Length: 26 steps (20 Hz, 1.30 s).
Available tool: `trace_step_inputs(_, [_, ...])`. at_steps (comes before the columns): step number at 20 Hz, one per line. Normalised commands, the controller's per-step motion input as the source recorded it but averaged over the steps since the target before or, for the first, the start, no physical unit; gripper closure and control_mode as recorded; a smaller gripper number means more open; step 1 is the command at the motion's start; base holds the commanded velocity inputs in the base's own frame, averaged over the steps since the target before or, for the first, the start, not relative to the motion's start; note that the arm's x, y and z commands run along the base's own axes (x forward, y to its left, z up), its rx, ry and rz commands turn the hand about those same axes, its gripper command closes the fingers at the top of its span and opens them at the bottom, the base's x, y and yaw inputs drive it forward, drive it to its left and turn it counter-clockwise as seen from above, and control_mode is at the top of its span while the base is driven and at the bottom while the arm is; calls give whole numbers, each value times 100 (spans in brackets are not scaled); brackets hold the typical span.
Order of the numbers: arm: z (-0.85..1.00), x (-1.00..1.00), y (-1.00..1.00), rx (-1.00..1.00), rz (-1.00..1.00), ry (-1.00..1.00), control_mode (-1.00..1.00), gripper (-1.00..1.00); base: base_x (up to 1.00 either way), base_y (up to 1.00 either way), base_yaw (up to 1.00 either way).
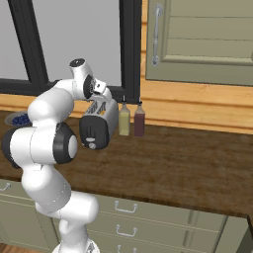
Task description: Start the toaster. Once the lever pops up, take the bread to the plate on the dining counter.
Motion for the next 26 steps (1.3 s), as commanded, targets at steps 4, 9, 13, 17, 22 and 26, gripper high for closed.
trace_step_inputs(4, [0, 0, 0, 0, 0, 0, -100, -100, 0, 0, 0])
trace_step_inputs(9, [0, 0, 0, 0, 0, 0, -100, -100, 0, 0, 0])
trace_step_inputs(13, [0, 0, 0, 0, 0, 0, -100, -100, 0, 0, 0])
trace_step_inputs(17, [0, 0, 0, 0, 0, 0, -100, -100, 0, 0, 0])
trace_step_inputs(22, [0, 0, 0, 0, 0, 0, -100, -100, 0, 0, 0])
trace_step_inputs(26, [0, 0, 0, 0, 0, 0, -100, -100, 0, 0, 0])
